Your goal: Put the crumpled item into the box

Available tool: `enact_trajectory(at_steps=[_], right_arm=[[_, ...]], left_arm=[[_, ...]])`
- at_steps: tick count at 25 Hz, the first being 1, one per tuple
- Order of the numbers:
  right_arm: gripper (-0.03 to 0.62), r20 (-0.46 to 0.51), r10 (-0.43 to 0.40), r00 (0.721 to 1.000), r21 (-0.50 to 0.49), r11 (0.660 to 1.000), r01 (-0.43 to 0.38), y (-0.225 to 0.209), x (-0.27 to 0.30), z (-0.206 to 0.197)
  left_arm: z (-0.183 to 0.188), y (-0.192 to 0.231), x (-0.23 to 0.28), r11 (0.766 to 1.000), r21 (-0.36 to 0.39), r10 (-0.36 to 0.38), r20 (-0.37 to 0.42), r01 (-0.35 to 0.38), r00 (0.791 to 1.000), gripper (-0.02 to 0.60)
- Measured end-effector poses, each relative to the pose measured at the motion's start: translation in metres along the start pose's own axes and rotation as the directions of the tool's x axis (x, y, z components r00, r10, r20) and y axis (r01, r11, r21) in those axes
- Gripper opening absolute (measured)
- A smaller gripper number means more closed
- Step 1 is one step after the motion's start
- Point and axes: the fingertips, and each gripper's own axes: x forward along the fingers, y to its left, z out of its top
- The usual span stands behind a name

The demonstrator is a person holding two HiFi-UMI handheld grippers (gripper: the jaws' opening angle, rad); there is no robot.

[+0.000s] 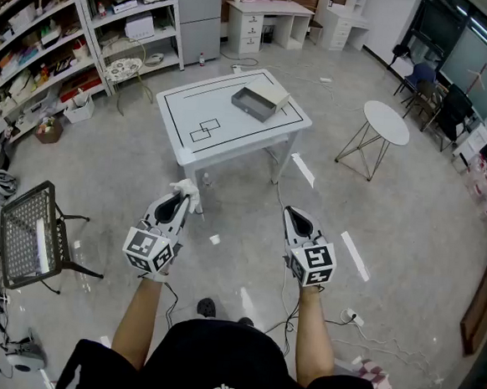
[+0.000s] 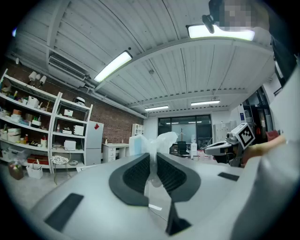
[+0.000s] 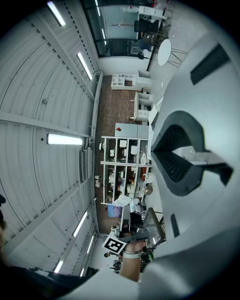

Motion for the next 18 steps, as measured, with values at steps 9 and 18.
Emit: enact_trajectory(at_steps=[9,18], right_arm=[[0.008,-0.006,-0.019,1.0,0.0,1.0,0.019,0.027,0.016,0.006],[0.008,-0.016,-0.064,0.998,0.038,0.997,0.065,0.039,0.039,0.0]], left_arm=[[-0.003,0.027,-0.01,1.0,-0.014,-0.024,0.007,0.024,1.0,0.048],[-0.011,0.067,-0.009,0.998,-0.033,-0.048,0.01,0.048,0.999,0.048]])
